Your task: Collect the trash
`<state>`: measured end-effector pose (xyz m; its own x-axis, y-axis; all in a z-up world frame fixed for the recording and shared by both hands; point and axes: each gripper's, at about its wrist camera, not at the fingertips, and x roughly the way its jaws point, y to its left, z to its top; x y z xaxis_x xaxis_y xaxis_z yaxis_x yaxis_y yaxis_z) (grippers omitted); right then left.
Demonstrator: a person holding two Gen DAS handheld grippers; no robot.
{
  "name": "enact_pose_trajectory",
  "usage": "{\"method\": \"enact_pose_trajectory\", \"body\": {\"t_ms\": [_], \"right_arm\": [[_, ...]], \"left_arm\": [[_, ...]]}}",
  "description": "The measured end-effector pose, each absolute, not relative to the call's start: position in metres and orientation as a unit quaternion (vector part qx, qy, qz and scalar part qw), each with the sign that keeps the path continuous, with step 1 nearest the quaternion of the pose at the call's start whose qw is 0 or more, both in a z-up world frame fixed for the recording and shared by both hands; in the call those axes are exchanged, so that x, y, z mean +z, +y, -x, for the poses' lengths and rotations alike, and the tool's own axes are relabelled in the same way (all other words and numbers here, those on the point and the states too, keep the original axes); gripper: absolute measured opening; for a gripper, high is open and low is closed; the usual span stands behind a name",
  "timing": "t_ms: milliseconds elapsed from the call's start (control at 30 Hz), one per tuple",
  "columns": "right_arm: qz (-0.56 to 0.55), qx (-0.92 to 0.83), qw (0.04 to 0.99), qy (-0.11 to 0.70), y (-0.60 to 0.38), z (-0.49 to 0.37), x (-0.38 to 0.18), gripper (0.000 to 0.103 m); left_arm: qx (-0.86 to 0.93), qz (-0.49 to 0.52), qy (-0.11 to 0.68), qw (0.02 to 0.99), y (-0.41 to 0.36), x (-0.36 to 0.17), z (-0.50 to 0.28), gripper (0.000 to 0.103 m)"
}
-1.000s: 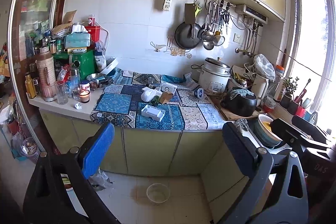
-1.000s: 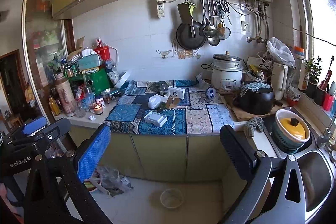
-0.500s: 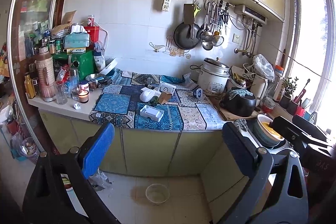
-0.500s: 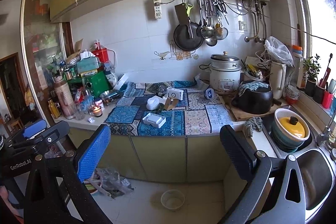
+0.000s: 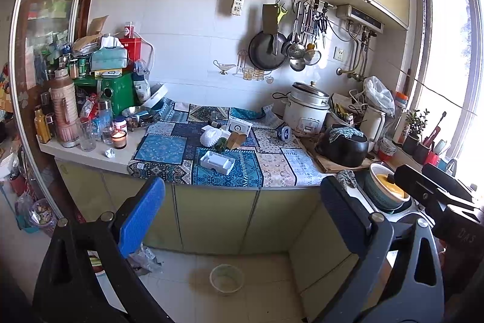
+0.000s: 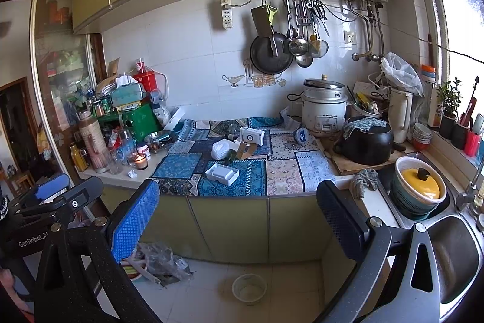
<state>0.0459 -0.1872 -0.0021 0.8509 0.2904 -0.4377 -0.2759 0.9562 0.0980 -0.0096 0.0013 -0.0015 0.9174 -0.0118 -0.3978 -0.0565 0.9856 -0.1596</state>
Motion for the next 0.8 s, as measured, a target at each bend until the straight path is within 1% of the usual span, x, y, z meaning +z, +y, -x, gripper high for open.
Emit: {"method": "enact_pose_trajectory", "body": {"t_ms": [400, 800], "right_arm": [[-0.016, 0.151, 0.961, 0.232, -0.187, -0.05, -0.002, 0.103], [-0.025, 0.165, 0.955, 0.247, -0.206, -0.083, -0.015, 0.103]], "left_arm": [[0.015, 0.084, 0.204, 0.975, -0.002, 0.0, 0.005, 0.103], [0.041, 0.084, 0.22, 0.971, -0.015, -0.001, -0.035, 0.103]]}}
